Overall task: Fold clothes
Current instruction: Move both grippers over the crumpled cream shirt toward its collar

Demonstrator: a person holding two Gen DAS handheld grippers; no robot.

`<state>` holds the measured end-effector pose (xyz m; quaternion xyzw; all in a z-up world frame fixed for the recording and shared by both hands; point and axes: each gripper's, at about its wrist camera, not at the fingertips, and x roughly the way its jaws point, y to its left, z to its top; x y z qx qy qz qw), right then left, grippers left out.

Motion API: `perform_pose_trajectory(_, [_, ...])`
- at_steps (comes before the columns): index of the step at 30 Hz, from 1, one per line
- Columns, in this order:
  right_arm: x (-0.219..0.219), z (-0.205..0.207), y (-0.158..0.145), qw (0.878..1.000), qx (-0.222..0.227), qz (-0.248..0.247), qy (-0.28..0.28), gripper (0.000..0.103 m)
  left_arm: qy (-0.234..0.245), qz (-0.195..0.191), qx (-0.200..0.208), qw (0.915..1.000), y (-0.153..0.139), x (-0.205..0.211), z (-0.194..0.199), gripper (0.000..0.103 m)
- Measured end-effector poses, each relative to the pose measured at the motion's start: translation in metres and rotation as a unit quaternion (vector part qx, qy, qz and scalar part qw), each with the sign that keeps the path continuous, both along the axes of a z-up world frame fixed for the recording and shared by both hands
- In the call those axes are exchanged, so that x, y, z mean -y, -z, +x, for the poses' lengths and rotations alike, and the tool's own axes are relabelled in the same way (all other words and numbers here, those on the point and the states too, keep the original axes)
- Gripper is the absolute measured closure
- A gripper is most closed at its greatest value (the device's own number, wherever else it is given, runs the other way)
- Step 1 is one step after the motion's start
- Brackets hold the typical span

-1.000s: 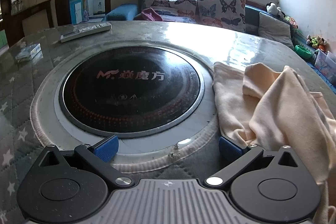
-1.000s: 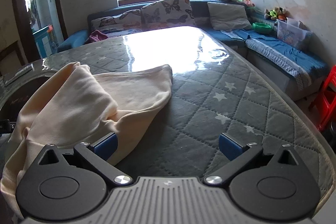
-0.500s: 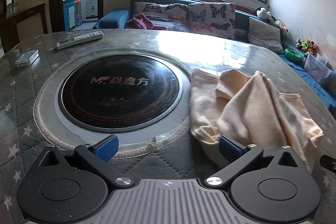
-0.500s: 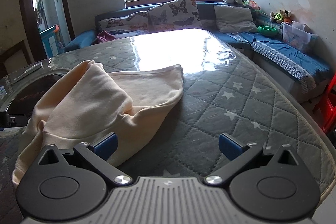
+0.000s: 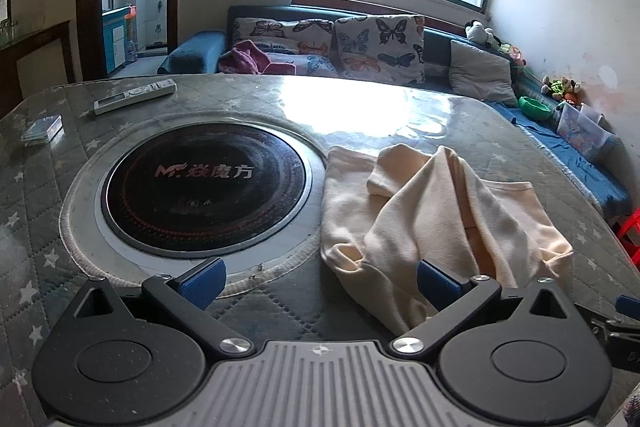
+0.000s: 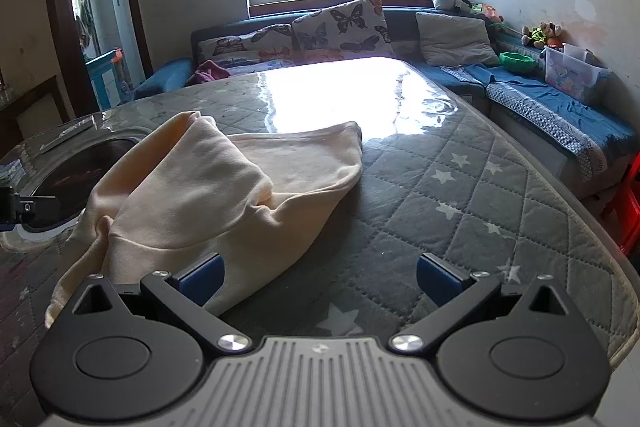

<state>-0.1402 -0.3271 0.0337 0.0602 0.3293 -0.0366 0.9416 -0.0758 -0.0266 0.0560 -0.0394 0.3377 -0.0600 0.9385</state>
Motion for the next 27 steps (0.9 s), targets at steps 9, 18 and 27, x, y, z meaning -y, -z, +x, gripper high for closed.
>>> perform_pose_trajectory(9, [-0.002, -0.006, -0.003, 1.000, 0.007, -0.003, -0.005, 0.000, 0.006, 0.003, 0.003, 1.0000, -0.006, 0.006, -0.004, 0.000])
perform_pose_trajectory(18, [-0.006, -0.008, -0.004, 1.000, 0.007, -0.005, -0.010, 0.000, 0.009, 0.010, 0.002, 0.9999, -0.011, 0.011, -0.007, 0.000])
perform_pose_trajectory(27, [-0.009, -0.008, -0.006, 1.000, 0.010, -0.009, -0.019, 0.000, 0.020, 0.012, 0.005, 0.9997, -0.015, 0.016, -0.010, 0.000])
